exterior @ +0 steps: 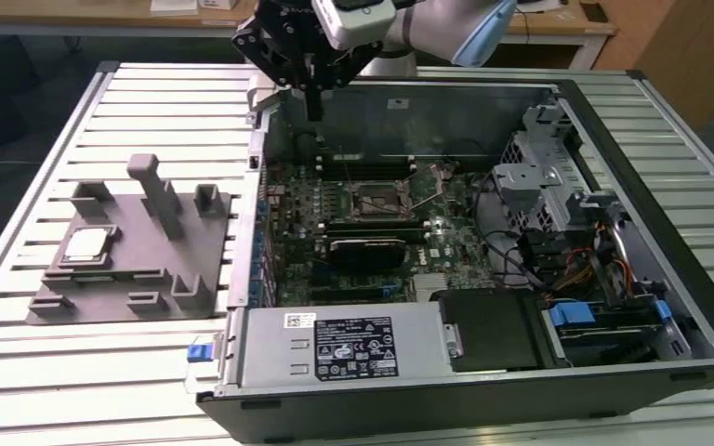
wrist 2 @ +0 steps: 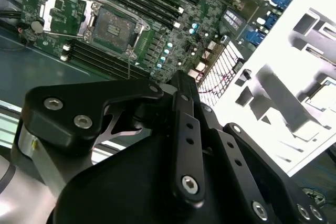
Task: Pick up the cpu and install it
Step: 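Reach for the cpu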
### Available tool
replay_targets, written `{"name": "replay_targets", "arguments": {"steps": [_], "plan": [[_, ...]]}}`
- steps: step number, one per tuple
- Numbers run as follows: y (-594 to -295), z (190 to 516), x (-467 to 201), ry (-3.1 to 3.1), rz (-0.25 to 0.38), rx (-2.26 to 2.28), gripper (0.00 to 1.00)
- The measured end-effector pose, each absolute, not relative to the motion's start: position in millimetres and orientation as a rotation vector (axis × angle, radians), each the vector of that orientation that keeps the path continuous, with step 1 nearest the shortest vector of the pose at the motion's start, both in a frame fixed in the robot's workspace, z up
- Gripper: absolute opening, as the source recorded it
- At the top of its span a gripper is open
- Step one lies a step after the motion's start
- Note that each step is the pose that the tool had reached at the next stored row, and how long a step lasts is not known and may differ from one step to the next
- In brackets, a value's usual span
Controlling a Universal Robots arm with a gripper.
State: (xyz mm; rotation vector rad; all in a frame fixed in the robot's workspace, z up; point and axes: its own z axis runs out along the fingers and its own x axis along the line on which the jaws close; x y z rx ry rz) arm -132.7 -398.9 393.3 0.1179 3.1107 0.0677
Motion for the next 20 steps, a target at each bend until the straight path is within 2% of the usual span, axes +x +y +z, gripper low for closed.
{"name": "replay_targets", "arguments": {"steps": [20], "plan": [[-398.9,393.1,-190.1,3.097,0.068,0.117,0.11]]}}
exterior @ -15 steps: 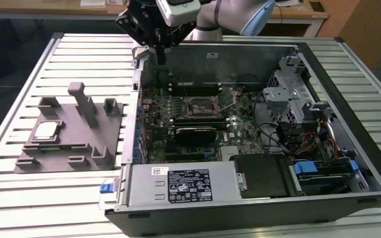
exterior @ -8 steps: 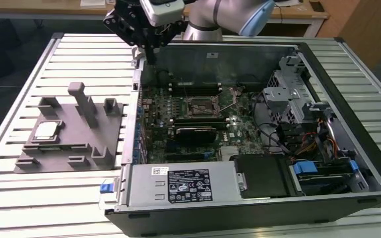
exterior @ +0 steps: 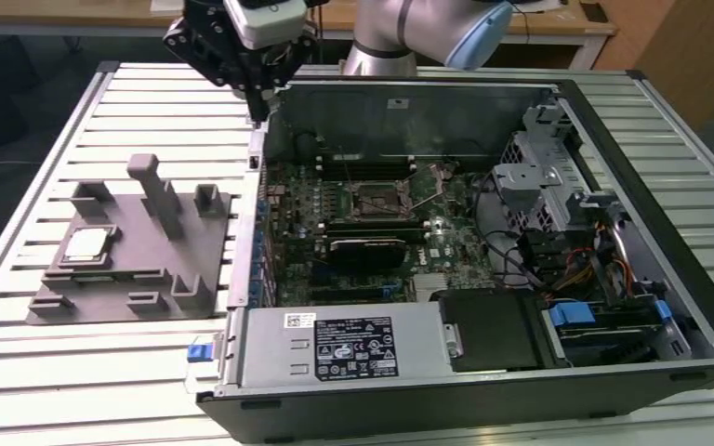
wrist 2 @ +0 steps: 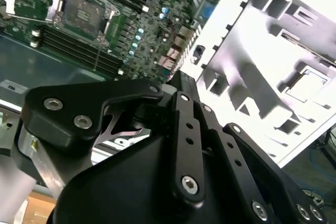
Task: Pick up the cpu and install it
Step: 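Reach for the cpu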
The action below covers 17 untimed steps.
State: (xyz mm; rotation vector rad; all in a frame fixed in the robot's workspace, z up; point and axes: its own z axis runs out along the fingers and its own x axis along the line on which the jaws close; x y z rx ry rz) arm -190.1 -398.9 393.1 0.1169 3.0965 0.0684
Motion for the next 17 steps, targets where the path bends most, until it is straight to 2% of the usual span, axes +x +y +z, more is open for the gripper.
{"name": "replay_targets", "arguments": {"steps": [17], "plan": [[-399.0,392.5,-235.6,3.086,0.069,0.116,0.11]]}}
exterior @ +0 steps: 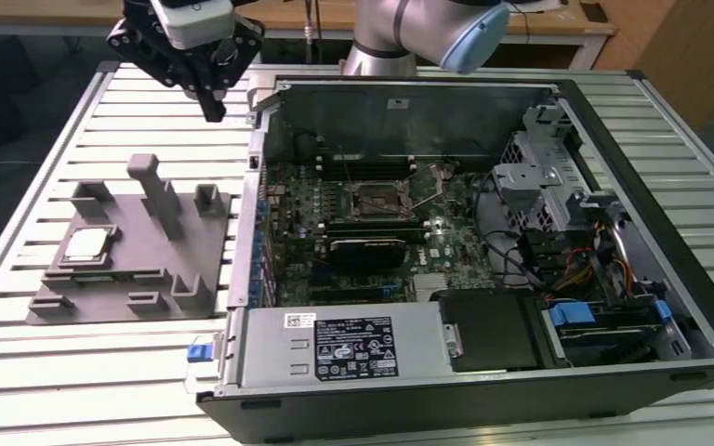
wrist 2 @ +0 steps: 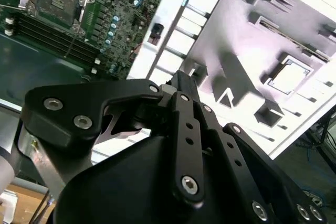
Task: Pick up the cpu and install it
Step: 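Reach for the cpu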
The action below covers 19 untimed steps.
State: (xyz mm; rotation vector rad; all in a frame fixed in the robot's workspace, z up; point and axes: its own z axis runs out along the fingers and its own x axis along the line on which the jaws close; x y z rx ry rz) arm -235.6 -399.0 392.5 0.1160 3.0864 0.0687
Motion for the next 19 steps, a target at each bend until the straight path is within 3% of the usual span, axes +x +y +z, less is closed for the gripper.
{"name": "replay_targets", "arguments": {"steps": [19], "plan": [[-398.9,392.0,-284.0,3.077,0.069,0.116,0.11]]}}
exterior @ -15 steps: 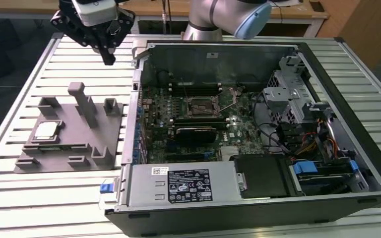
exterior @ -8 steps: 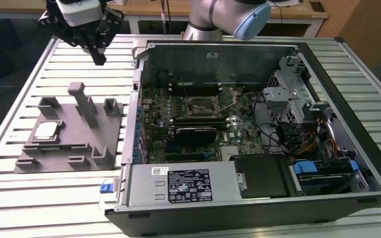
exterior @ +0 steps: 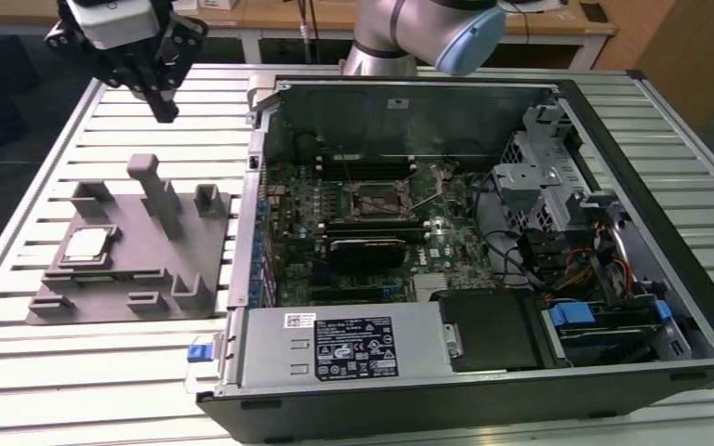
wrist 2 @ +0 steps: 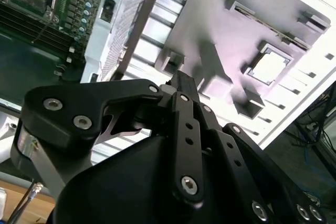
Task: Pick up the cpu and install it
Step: 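Reach for the cpu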
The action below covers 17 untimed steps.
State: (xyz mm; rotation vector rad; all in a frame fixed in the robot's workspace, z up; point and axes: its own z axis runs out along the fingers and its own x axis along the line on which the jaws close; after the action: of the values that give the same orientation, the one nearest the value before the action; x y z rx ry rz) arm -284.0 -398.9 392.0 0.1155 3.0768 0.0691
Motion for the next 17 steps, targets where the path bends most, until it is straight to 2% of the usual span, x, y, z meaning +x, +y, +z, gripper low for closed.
{"name": "replay_targets", "arguments": {"steps": [17], "plan": [[-399.0,385.5,-325.7,3.072,0.069,0.115,0.11]]}}
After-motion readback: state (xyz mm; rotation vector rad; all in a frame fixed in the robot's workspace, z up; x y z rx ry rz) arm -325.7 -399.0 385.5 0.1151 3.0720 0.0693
